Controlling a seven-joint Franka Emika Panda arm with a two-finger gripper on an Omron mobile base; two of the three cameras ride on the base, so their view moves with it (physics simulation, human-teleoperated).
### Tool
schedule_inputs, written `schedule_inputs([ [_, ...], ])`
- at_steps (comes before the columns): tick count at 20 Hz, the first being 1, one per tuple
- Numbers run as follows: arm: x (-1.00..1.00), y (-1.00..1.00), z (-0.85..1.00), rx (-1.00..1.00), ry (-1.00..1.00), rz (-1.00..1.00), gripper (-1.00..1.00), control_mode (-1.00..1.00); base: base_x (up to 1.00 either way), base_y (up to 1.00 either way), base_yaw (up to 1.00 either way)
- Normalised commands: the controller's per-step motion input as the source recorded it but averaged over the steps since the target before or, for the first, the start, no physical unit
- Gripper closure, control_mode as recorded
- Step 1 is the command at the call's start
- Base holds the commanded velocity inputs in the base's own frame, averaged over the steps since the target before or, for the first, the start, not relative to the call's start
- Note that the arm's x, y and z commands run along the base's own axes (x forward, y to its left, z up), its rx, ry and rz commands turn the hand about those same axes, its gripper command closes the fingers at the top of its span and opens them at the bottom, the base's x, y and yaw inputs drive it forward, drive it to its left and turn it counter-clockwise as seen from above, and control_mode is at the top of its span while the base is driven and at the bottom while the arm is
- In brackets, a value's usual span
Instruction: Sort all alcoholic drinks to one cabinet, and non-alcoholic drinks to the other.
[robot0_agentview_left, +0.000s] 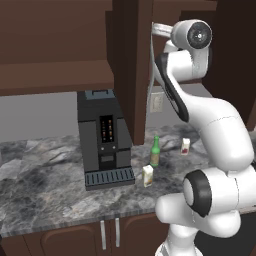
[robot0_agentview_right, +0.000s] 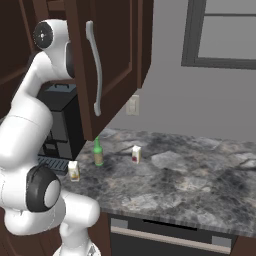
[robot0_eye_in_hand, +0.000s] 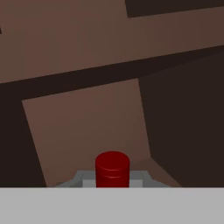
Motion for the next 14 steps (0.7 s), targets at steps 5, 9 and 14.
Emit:
schedule_inputs([
  [5, 0.18, 0.0, -0.01, 0.0, -0.03, 0.0, 1.0, -1.0, 0.0, 0.0, 0.0],
  [9, 0.14, 0.03, -0.08, 0.0, -0.04, 0.0, 1.0, -1.0, 0.0, 0.0, 0.0],
  [14, 0.16, 0.09, -0.15, 0.0, -0.02, 0.0, 1.0, -1.0, 0.0, 0.0, 0.0],
])
